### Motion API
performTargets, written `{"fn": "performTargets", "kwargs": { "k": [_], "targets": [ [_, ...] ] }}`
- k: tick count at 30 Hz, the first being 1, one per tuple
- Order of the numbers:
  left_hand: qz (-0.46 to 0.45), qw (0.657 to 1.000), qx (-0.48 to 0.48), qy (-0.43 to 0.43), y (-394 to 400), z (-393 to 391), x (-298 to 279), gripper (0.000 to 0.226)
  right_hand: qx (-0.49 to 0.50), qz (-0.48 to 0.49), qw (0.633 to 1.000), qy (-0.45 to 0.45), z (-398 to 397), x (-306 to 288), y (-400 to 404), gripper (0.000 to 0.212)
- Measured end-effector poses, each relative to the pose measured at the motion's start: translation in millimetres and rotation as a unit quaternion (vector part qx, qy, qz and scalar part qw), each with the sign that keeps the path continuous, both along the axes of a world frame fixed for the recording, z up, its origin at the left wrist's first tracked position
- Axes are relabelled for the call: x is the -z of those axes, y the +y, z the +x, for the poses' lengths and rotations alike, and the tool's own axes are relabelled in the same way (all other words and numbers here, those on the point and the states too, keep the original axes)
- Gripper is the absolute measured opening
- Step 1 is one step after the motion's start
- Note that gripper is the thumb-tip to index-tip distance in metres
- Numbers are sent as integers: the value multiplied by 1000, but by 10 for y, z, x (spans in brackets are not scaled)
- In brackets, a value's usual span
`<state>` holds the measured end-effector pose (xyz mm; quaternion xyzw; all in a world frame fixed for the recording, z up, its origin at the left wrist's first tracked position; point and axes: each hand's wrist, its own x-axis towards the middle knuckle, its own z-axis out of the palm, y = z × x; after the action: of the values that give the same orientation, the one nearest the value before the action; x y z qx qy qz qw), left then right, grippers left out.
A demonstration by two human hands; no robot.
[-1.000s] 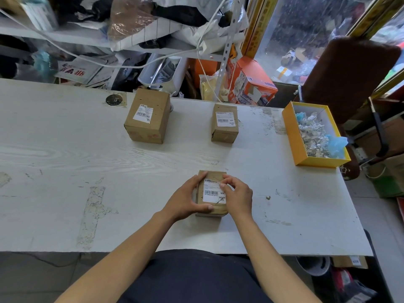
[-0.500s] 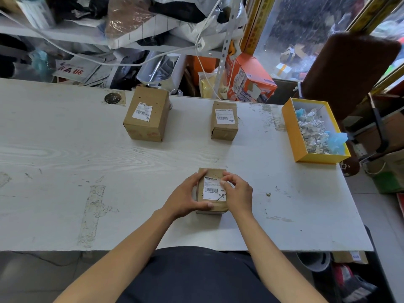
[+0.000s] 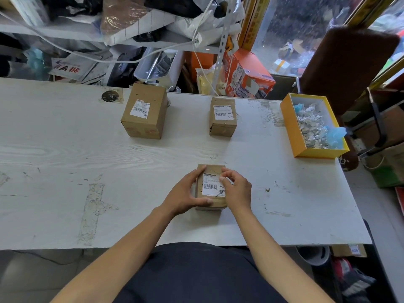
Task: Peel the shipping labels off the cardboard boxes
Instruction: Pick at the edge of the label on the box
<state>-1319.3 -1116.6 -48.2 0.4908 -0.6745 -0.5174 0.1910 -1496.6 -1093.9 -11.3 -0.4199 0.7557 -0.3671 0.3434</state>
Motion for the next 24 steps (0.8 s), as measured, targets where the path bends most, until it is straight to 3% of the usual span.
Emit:
{"fn": "performTargets", "kwargs": {
  "k": [24],
  "targets": [
    [7,1000,-7,10,-3,-11,29,102,-1,-26,1000,-3,20,29,31,13]
  ]
}}
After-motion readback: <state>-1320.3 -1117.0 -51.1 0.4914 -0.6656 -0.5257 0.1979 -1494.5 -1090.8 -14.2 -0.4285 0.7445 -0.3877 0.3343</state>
